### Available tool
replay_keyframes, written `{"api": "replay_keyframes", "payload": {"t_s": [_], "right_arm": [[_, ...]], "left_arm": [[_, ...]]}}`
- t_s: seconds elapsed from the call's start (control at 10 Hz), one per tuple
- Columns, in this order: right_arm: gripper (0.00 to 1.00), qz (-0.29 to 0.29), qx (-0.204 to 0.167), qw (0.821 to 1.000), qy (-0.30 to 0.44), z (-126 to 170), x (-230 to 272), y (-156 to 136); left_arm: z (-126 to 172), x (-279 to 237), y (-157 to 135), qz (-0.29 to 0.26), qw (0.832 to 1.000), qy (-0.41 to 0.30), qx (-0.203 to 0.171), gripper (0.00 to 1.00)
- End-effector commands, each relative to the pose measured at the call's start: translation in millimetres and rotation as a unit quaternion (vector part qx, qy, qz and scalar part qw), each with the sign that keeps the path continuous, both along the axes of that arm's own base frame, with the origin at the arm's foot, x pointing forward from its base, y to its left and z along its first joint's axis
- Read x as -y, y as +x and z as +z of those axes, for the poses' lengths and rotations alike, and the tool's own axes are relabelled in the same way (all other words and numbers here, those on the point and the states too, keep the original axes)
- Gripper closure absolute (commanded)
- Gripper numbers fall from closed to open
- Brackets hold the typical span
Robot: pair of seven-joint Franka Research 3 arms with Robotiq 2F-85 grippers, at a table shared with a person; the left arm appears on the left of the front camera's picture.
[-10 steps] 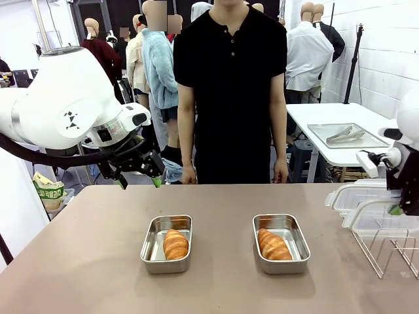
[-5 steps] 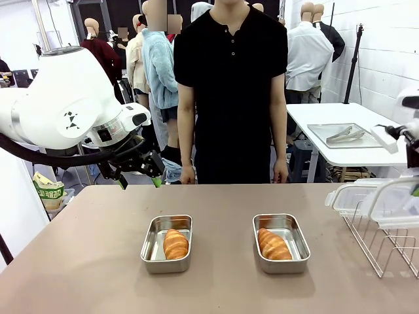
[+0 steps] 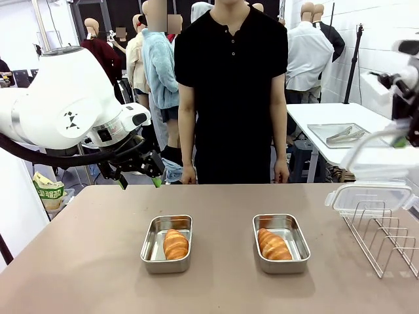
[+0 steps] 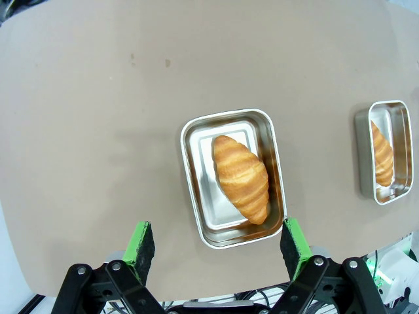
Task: Place the bread in airtight containers.
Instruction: Pick up one Airtight Container lid and hand it to the human.
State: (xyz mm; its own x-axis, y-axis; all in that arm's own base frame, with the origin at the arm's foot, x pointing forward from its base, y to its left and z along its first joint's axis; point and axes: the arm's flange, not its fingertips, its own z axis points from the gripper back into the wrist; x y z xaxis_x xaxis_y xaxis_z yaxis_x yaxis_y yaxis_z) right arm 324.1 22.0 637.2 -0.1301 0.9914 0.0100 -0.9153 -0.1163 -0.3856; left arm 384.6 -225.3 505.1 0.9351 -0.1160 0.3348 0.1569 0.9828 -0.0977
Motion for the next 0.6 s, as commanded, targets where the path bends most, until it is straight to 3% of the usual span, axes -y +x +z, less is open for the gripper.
{"api": "replay_keyframes", "payload": {"t_s": [0.0, 0.3, 0.5], "right_arm": [[1.00, 0.060, 0.091, 0.994, -0.019, 13.2, -27.5, 25.4], [1.00, 0.179, 0.148, 0.973, -0.011, 22.7, -64.8, 65.7], [1.00, 0.220, 0.156, 0.963, 0.006, 25.4, -84.8, 97.2]], "left_arm": [[0.9, -1.0, 0.9, 0.002, 1.000, 0.003, 0.002, 0.00], [0.9, -1.0, 0.9, 0.002, 1.000, 0.003, 0.002, 0.00], [0.9, -1.0, 0.9, 0.002, 1.000, 0.003, 0.002, 0.00]]}}
